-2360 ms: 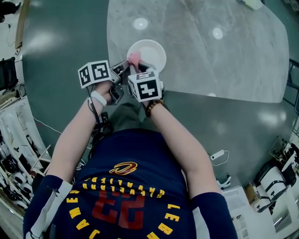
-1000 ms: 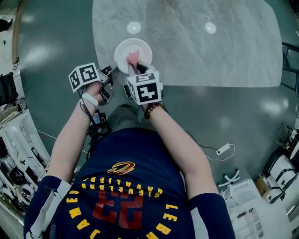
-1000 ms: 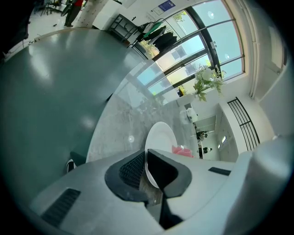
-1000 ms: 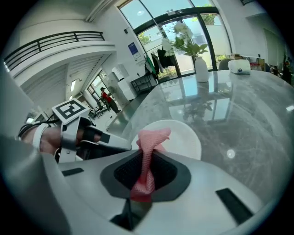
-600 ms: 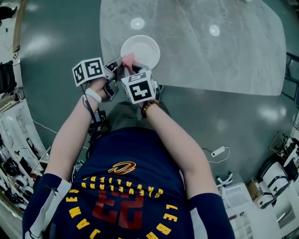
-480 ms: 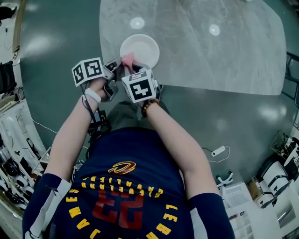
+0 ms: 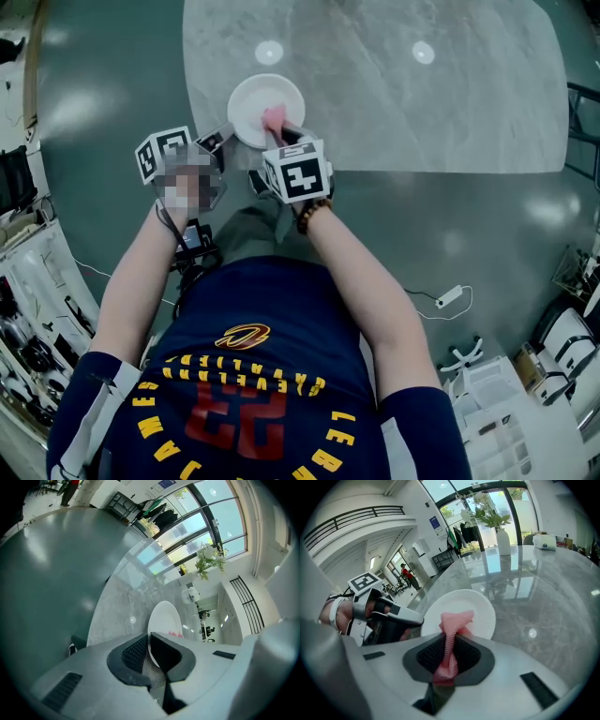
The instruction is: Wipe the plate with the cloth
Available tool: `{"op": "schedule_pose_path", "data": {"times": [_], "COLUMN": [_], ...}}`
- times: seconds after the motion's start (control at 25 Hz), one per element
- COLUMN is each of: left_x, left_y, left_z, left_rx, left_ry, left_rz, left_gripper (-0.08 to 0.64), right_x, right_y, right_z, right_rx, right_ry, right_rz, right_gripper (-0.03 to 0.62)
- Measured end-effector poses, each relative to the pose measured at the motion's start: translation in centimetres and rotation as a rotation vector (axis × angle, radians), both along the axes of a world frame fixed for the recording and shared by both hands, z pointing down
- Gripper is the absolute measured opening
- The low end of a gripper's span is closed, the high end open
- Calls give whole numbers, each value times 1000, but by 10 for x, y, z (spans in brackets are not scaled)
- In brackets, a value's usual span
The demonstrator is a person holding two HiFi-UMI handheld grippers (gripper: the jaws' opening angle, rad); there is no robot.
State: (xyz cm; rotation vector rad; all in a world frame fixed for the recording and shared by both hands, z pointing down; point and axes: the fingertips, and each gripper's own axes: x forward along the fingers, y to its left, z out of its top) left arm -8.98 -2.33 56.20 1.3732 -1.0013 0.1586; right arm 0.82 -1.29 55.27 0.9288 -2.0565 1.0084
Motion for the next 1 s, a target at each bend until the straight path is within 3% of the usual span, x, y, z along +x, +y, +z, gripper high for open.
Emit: {"op": "schedule_pose_path", "data": {"times": [0.52, 0.76, 1.0], "left_x": [-1, -1, 0], "left_y": [1, 0, 0], "left_z": [-2, 0, 4], "left_rx": [-1, 1, 1], "left_ry": [-6, 3, 13], "left_rz": [-9, -19, -27], "left_gripper": [21, 21, 20], "right_x": [46, 2, -41], "right_y": [-12, 1, 29], "right_z": [-17, -35, -14], "right_rx": [29, 67, 20], "right_ry": [1, -34, -21], "right_rz": [154, 37, -101], "right_gripper": [40, 40, 40]}}
